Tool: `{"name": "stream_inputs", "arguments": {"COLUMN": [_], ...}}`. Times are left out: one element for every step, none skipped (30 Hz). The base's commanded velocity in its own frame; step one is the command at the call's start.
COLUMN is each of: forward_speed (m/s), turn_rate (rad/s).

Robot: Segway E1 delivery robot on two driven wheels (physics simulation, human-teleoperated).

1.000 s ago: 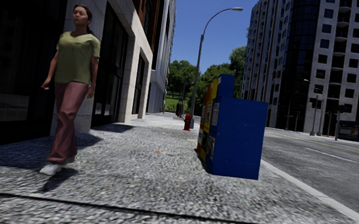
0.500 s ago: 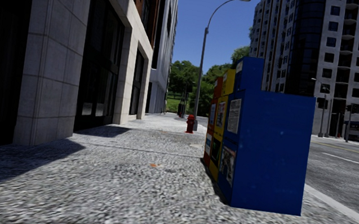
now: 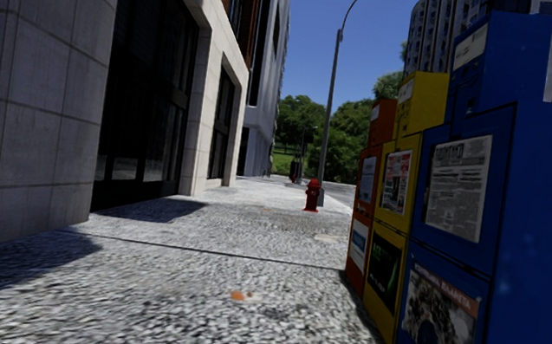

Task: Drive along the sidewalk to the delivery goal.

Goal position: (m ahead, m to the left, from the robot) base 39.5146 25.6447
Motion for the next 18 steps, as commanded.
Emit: {"name": "stream_inputs", "arguments": {"forward_speed": [2.00,2.00,2.00,2.00,2.00,2.00,2.00,2.00,2.00,2.00,2.00,2.00,2.00,2.00,2.00,2.00,2.00,2.00], "turn_rate": [0.26,0.26,0.26,0.26,0.26,0.26,0.16,0.00,0.00,0.00,0.00,0.00,0.00,0.00,0.00,0.00,0.00,0.00]}}
